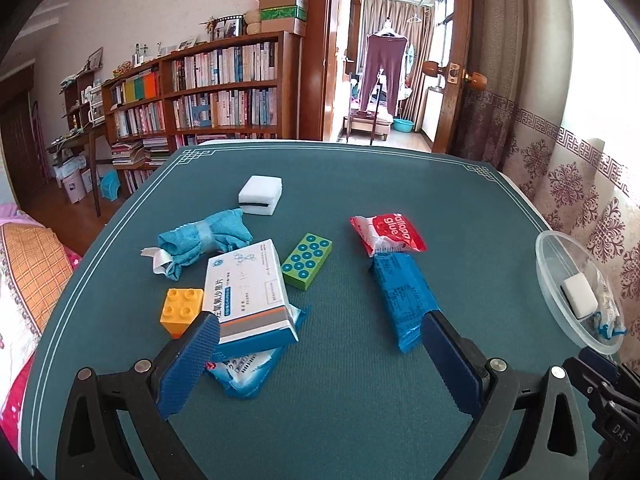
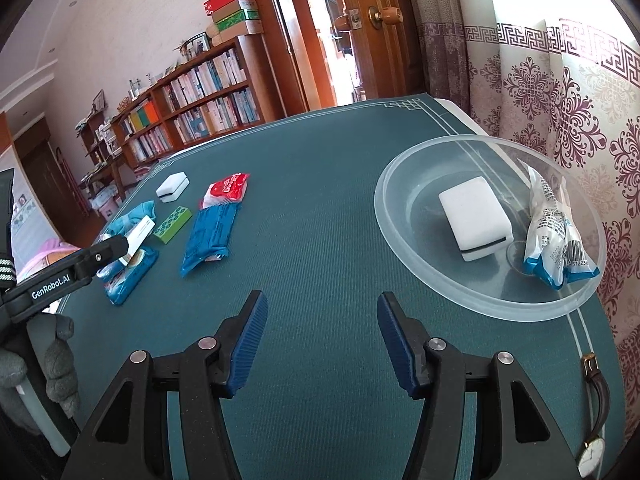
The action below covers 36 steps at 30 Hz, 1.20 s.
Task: Organize objects
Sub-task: 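Move both grippers away from the bowl back toward the item pile, then grasp the white medicine box with the toy brick in the left gripper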
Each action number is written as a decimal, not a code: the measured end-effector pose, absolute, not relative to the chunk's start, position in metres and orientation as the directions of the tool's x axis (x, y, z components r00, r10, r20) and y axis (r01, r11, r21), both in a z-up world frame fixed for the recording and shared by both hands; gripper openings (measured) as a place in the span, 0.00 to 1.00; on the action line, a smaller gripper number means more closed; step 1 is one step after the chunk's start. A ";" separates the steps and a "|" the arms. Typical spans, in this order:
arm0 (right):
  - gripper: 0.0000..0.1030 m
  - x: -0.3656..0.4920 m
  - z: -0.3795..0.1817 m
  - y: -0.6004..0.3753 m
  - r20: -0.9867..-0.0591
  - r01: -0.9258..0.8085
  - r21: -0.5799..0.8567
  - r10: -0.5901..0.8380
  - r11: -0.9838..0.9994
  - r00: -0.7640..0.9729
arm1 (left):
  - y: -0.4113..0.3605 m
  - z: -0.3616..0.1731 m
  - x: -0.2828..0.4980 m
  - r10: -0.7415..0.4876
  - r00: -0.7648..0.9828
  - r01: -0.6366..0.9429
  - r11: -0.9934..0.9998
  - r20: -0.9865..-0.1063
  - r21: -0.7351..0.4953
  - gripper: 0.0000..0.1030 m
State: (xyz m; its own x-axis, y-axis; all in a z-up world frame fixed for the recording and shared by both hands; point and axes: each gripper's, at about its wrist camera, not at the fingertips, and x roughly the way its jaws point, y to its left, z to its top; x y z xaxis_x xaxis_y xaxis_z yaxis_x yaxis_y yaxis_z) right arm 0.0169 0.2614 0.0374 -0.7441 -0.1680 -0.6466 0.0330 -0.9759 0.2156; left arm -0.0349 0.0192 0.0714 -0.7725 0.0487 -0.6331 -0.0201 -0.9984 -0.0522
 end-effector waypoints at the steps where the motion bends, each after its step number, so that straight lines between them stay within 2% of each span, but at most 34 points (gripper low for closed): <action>1: 0.57 0.017 0.036 0.260 -0.649 0.034 0.216 -0.169 -0.976 -0.742 | 0.014 0.072 -0.037 0.043 -0.775 -0.013 -0.999 -0.631 -0.053 0.99; 18: 0.57 0.010 0.021 0.242 -0.688 0.017 0.227 -0.172 -0.974 -0.705 | -0.034 0.048 -0.103 0.020 -0.716 0.078 -0.991 -0.698 -0.109 0.99; 36: 0.57 -0.006 0.015 0.226 -0.717 0.020 0.197 -0.157 -0.980 -0.680 | -0.048 0.033 -0.118 0.015 -0.696 0.078 -0.992 -0.718 -0.097 0.95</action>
